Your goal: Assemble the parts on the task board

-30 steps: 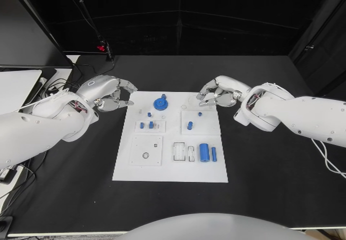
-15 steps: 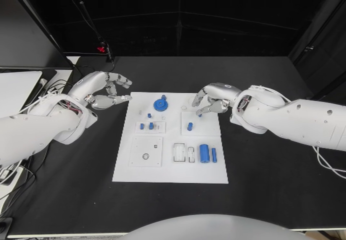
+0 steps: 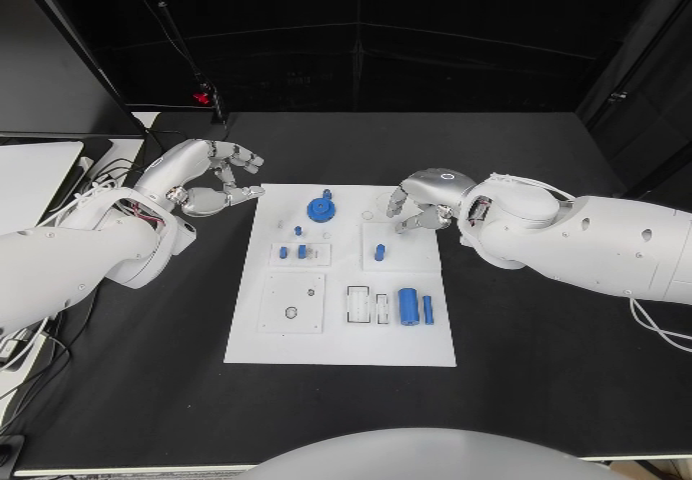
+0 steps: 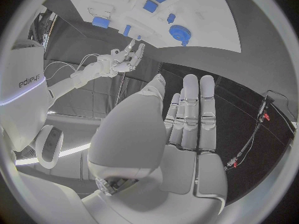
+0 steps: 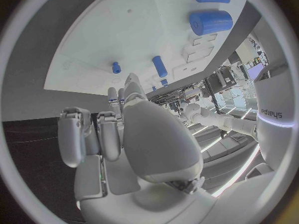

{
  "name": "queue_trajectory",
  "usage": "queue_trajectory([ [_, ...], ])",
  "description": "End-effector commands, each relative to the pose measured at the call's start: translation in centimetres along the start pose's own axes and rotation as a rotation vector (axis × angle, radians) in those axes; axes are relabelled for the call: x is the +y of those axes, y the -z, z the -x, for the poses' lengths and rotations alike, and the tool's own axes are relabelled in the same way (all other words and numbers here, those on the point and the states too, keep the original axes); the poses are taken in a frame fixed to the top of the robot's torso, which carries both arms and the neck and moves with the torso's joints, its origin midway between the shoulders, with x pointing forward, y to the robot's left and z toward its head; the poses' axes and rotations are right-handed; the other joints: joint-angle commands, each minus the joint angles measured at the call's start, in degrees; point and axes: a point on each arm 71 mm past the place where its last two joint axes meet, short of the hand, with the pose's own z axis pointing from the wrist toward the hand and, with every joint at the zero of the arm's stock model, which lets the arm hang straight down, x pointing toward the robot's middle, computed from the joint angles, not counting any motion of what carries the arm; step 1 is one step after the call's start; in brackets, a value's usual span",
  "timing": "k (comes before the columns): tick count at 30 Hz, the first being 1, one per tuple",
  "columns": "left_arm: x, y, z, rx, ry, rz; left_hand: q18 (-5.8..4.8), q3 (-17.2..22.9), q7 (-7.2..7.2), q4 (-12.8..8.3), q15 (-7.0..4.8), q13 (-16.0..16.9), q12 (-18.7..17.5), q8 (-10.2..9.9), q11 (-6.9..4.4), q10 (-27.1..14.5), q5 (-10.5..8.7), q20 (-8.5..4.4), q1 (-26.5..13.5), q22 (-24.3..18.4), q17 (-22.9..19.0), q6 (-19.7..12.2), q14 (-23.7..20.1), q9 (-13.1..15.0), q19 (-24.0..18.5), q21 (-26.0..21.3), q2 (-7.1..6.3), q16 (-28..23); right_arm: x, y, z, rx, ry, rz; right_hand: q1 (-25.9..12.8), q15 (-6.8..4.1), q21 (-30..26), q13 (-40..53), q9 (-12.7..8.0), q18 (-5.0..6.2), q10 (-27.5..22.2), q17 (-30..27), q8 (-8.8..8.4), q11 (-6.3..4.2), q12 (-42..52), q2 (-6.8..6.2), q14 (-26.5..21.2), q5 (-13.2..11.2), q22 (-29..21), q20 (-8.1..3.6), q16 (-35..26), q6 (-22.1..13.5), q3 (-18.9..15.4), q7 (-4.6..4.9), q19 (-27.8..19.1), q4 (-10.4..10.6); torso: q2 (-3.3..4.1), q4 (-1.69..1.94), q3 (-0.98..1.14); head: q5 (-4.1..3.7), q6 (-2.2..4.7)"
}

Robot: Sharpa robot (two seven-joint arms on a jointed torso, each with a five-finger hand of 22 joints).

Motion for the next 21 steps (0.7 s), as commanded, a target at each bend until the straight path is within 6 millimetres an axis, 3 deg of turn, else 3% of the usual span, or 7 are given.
queue_trajectory([
  [1, -0.20, -0.10, 0.19, -0.022, 0.007, -0.016, 0.96, -0.3, -0.04, -0.1, -0.10, 0.0, 0.3, -0.1, 0.31, 0.1, 0.39, 0.05, -0.7, -0.1, -0.1, 0.4, -0.4, -0.1, -0.3, -0.3, 0.09, -0.4, -0.10, -0.11, -0.22, 0.038, 0.066, -0.038, -0.2, -0.28, 0.0, 0.0, 0.1, -0.80, 0.9, 6.7, -0.50, -0.22, -0.4, -0.53, 4.5, -0.3, 11.9, -0.33, -0.3, 0.6, 0.7, -0.10, 3.0, 0.0, -0.04, 0.01, -0.01, 0.18, -0.19],
  [21, -0.06, -0.09, 0.23, -0.021, 0.005, -0.011, 0.98, -0.2, -0.04, -0.1, -0.12, -0.1, 0.3, -0.1, 0.29, 0.1, 0.51, 0.05, -0.6, -0.2, -0.2, 0.4, -0.3, -0.1, -0.3, -0.6, 0.35, -0.5, 0.00, -0.72, -1.20, 0.131, 0.089, -0.105, -1.1, -1.02, -0.2, -0.1, 0.1, -0.74, 4.5, 6.2, -2.37, -0.92, -2.7, -0.88, 4.4, -0.4, 11.7, -1.05, -0.5, 2.0, 2.7, -0.34, 2.8, 0.1, -0.01, -0.03, -0.01, 0.55, -0.53],
])
